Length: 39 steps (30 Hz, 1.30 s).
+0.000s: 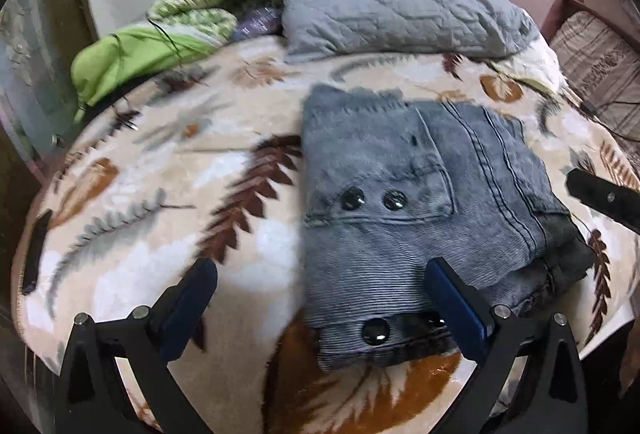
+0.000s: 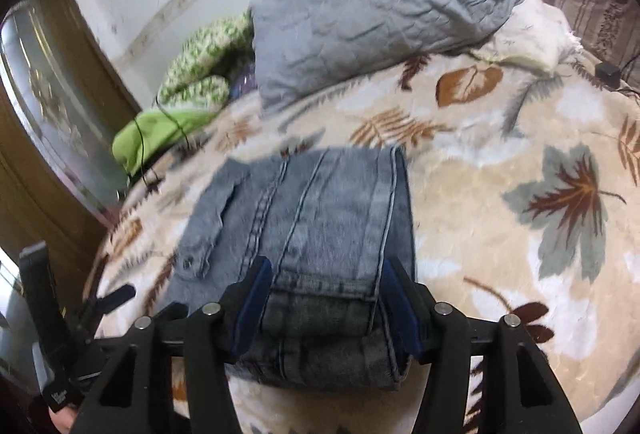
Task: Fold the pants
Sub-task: 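Press the folded jeans flat and open the right gripper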
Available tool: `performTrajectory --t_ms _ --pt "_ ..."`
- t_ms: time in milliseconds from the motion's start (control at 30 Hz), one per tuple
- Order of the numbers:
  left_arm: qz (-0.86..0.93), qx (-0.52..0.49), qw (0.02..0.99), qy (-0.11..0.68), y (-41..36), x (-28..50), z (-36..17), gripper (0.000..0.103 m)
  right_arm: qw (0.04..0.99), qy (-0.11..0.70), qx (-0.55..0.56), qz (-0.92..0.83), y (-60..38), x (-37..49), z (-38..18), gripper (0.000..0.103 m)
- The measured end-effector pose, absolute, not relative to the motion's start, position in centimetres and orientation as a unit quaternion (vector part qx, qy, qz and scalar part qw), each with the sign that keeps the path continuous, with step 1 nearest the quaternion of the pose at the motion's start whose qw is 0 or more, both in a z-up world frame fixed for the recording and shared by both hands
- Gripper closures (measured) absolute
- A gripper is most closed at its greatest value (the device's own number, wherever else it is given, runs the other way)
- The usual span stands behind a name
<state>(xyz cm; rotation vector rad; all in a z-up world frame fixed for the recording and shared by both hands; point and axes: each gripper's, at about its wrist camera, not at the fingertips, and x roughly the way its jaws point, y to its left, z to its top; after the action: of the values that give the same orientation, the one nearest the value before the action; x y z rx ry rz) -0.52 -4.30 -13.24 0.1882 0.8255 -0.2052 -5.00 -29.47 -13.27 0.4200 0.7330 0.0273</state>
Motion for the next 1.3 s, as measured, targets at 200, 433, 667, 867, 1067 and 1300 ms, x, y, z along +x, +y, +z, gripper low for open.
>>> performTrajectory --t_ms 200,433,667,867,1067,1300 --pt "-0.051 0.119 0.929 0.346 -3.6 -0.9 -11.3 0.0 0.918 0.34 0.204 0.002 -29.5 -4.9 -12.7 0.038" --pt "-0.032 0.095 0.935 0.34 -2.0 -0.1 -10.6 0.0 0.921 0.336 0.197 -0.01 -29.2 -4.9 -12.7 0.037" --pt "-0.012 0.063 0.928 0.368 -0.2 1.2 -11.1 0.0 0.913 0.336 0.229 -0.026 -30.8 -4.9 -13.2 0.033" --pt "-0.005 0.052 0.922 0.384 1.0 1.7 -11.6 0.0 0.904 0.343 0.254 -0.034 -31.2 -4.5 -13.7 0.033" --pt "-0.002 0.051 0.915 0.399 1.5 1.9 -12.2 0.0 0.904 0.348 0.245 -0.032 -30.7 -4.2 -13.9 0.032" --pt "0.015 0.057 0.918 0.393 1.6 1.9 -12.2 0.0 0.905 0.343 0.247 -0.038 -31.1 -4.6 -13.9 0.032"
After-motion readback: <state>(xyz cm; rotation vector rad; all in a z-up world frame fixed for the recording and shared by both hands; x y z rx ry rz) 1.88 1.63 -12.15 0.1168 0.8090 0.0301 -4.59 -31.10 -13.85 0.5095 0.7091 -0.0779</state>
